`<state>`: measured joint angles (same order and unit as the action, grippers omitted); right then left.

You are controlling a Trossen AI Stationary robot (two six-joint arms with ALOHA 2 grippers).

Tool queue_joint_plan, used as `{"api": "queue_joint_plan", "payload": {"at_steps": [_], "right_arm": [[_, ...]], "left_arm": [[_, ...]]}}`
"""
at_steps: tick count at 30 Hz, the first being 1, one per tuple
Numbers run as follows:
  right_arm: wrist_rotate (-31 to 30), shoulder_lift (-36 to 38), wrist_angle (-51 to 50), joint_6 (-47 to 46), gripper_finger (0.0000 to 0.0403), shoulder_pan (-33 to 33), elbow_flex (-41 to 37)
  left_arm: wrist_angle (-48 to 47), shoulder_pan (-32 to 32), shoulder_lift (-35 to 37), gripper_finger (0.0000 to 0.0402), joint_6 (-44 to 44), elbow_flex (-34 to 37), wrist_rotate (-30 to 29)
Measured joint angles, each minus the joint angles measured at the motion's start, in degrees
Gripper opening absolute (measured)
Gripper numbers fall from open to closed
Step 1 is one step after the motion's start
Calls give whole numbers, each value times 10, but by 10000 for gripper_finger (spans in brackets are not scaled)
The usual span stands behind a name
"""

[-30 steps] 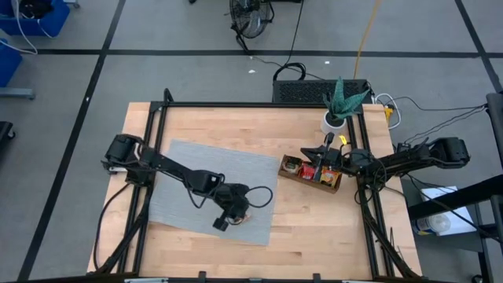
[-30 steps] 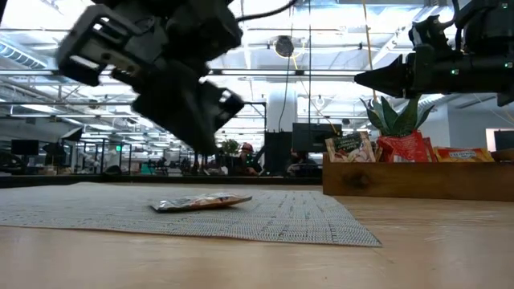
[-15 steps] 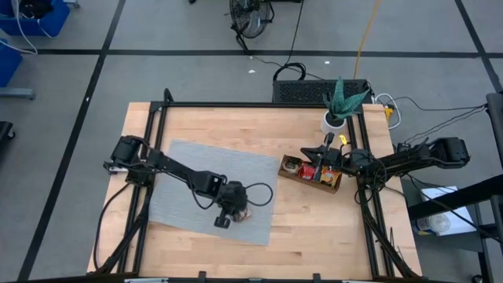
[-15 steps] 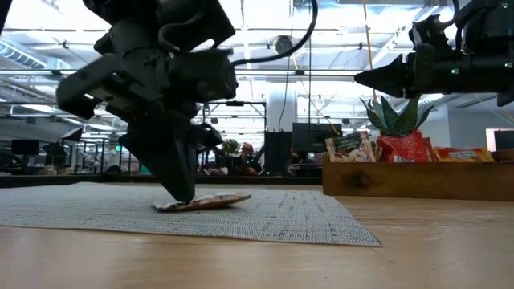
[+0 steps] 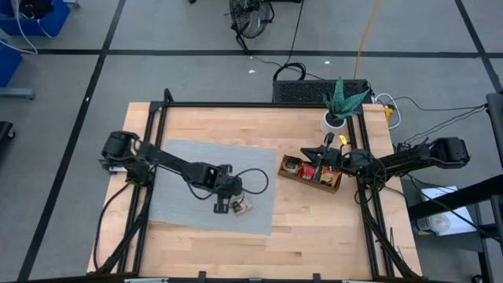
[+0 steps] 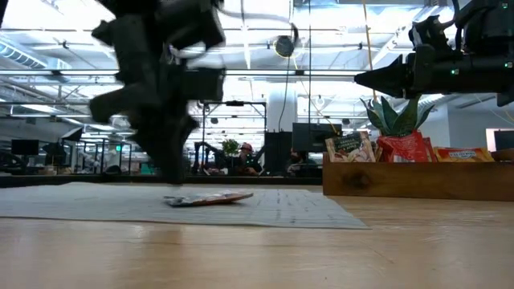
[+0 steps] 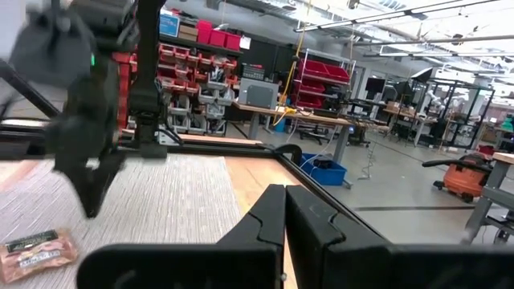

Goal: Pick & Place Tea
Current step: Put the brown tea bag into the left section of the wooden organizer

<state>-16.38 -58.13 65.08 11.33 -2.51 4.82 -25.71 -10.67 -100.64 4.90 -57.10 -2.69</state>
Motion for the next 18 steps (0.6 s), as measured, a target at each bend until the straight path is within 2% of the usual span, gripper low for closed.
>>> {"api": "queue_joint_plan", "payload": {"at_steps": [3,5,7,11,18], "right_arm": [[0,0,-1,0,0,0,0],[0,0,-2,0,0,0,0],[0,0,-2,0,0,0,0],[0,0,-2,0,0,0,0],[0,0,-1,0,0,0,0]], "left_arm": [[-2,-1,34,4,-14,-3,-74],[4,0,51,2,-13,-3,-85],[39,2,65,4,-13,-2,-40],[123,-10,63,2,-17,-4,91],[150,-32,0,2,19,-3,147]]}}
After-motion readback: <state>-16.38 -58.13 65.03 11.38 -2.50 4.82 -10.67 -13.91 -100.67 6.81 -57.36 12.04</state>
